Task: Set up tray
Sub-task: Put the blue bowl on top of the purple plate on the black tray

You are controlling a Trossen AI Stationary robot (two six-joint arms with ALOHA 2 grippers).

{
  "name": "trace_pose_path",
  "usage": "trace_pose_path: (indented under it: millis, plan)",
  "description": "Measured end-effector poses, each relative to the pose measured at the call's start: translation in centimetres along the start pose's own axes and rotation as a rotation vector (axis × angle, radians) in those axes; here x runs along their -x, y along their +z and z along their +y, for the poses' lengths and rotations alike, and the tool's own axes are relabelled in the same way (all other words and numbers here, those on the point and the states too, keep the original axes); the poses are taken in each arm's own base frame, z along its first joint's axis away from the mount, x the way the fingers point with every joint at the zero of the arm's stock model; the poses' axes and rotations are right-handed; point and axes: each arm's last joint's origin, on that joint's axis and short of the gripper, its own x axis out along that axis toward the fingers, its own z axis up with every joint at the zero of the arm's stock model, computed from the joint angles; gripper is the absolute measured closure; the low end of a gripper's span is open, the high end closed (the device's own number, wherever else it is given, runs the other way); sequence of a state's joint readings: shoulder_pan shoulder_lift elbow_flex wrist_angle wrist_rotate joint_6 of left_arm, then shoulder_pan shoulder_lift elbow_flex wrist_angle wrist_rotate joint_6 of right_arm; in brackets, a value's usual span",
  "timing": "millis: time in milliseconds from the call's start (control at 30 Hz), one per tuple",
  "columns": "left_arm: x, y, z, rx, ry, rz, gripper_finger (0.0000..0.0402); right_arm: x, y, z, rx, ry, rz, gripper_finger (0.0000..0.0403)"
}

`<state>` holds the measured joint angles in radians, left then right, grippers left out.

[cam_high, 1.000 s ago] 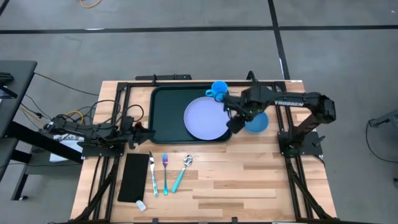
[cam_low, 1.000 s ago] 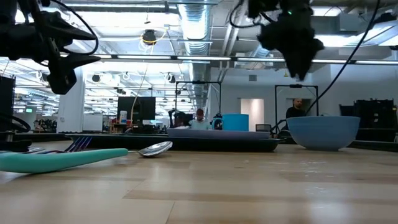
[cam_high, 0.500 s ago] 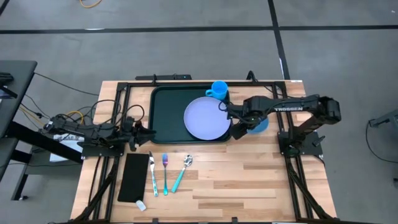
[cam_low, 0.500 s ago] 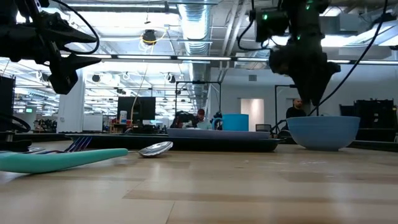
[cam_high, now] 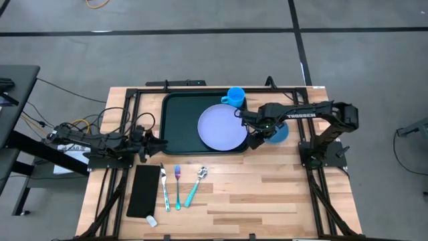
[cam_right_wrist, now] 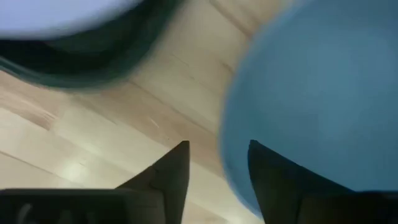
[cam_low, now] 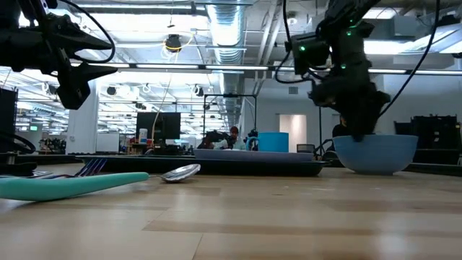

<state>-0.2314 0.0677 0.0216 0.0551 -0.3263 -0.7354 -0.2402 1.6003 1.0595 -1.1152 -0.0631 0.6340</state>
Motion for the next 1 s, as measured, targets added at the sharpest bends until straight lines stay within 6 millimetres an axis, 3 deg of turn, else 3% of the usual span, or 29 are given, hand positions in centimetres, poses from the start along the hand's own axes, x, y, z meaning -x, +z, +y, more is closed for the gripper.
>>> trace_pose_path:
  millis: [267,400,500,833,1000]
  plan:
    - [-0.1,-0.1,0.1,0.022,0.010,0.010,0.0230,-0.9,0.7,0.4,0.033,0.001,0.017,0.0391]
    - [-0.1,-0.1,0.1,0.025,0.013,0.011,0.0230,-0.6,0.7,0.3,0.022,-0.013,0.006,0.0393]
    - [-0.1,-0.1,0.1,0.024,0.020,0.006,0.0230,0.9,1.1,0.6,0.061,-0.024,-0.044,0.0397]
    - [-0.1,-0.1,0.2,0.023,0.040,-0.012,0.0230,9.9,1.9,3.7,0.505,0.020,-0.274,0.0400]
    - [-0.1,0.0,0.2,0.016,0.068,-0.039,0.0230,10.5,3.3,5.4,0.679,-0.009,-0.253,0.0401]
